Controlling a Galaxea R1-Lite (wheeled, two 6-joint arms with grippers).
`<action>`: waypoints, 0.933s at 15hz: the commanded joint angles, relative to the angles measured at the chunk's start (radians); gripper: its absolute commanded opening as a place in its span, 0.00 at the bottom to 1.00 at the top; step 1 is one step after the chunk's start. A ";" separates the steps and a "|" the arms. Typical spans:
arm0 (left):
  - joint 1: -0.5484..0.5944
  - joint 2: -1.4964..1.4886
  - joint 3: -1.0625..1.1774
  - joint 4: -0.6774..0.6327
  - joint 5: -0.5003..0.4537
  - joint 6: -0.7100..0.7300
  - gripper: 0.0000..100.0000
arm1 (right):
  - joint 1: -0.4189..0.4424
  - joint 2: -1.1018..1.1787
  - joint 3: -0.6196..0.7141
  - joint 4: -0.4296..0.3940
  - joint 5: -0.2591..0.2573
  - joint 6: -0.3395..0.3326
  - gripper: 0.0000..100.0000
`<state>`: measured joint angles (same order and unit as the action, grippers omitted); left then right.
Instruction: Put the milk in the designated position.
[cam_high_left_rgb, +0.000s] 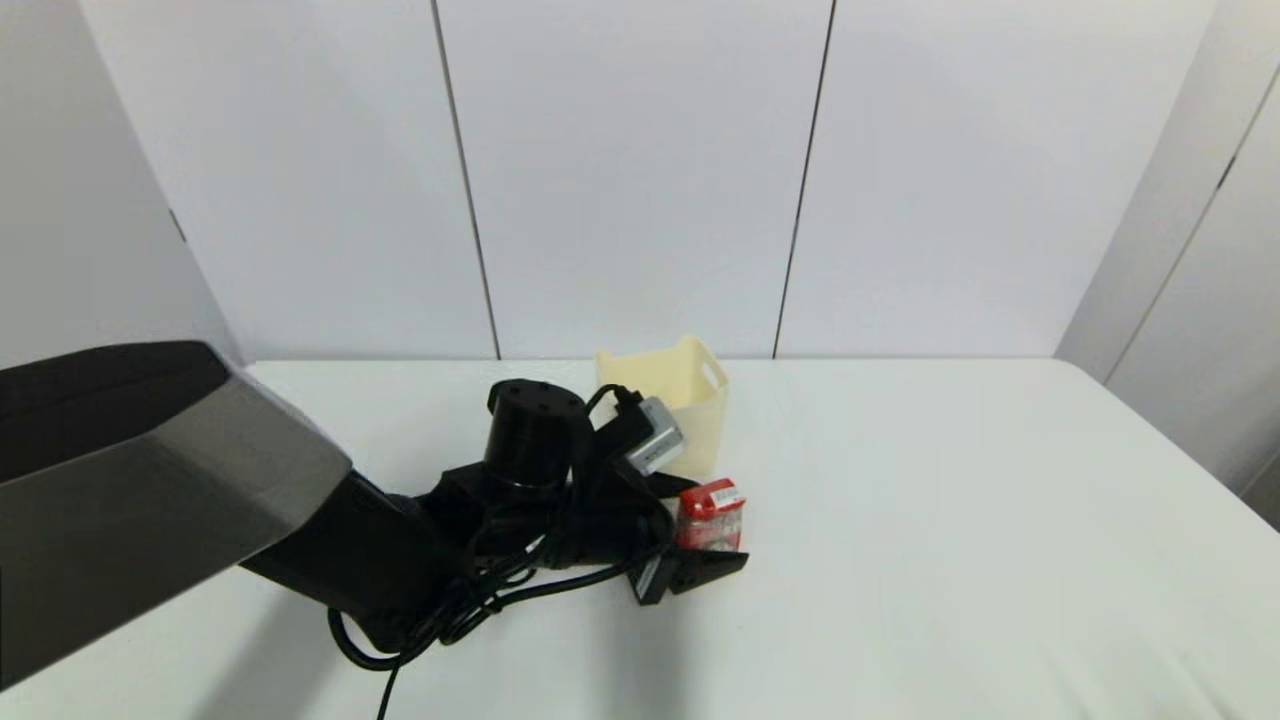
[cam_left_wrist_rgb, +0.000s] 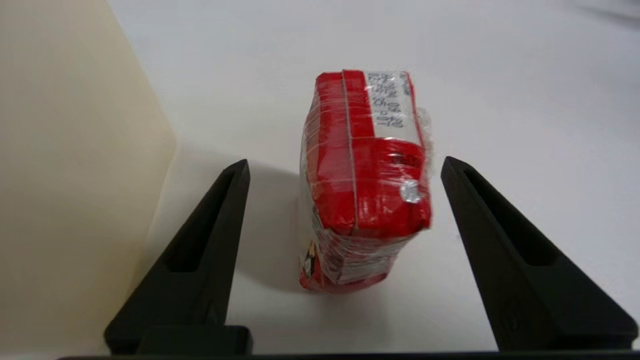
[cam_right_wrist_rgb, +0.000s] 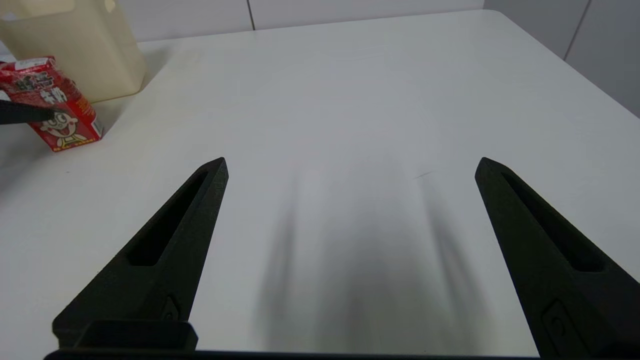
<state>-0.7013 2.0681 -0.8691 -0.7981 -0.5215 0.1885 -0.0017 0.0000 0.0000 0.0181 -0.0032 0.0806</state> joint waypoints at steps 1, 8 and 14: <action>0.023 -0.141 0.009 0.137 -0.003 -0.004 1.00 | 0.000 0.000 0.000 0.000 0.000 0.001 1.00; 0.175 -0.618 0.051 0.565 0.081 -0.008 1.00 | -0.001 0.002 0.000 -0.001 0.000 0.001 1.00; 0.336 -0.977 0.391 0.422 0.428 -0.004 1.00 | 0.000 0.000 0.000 0.000 0.000 0.001 1.00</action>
<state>-0.4387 1.2887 -0.6204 -0.3015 -0.1896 0.1774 -0.0019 0.0000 0.0000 0.0177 -0.0032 0.0813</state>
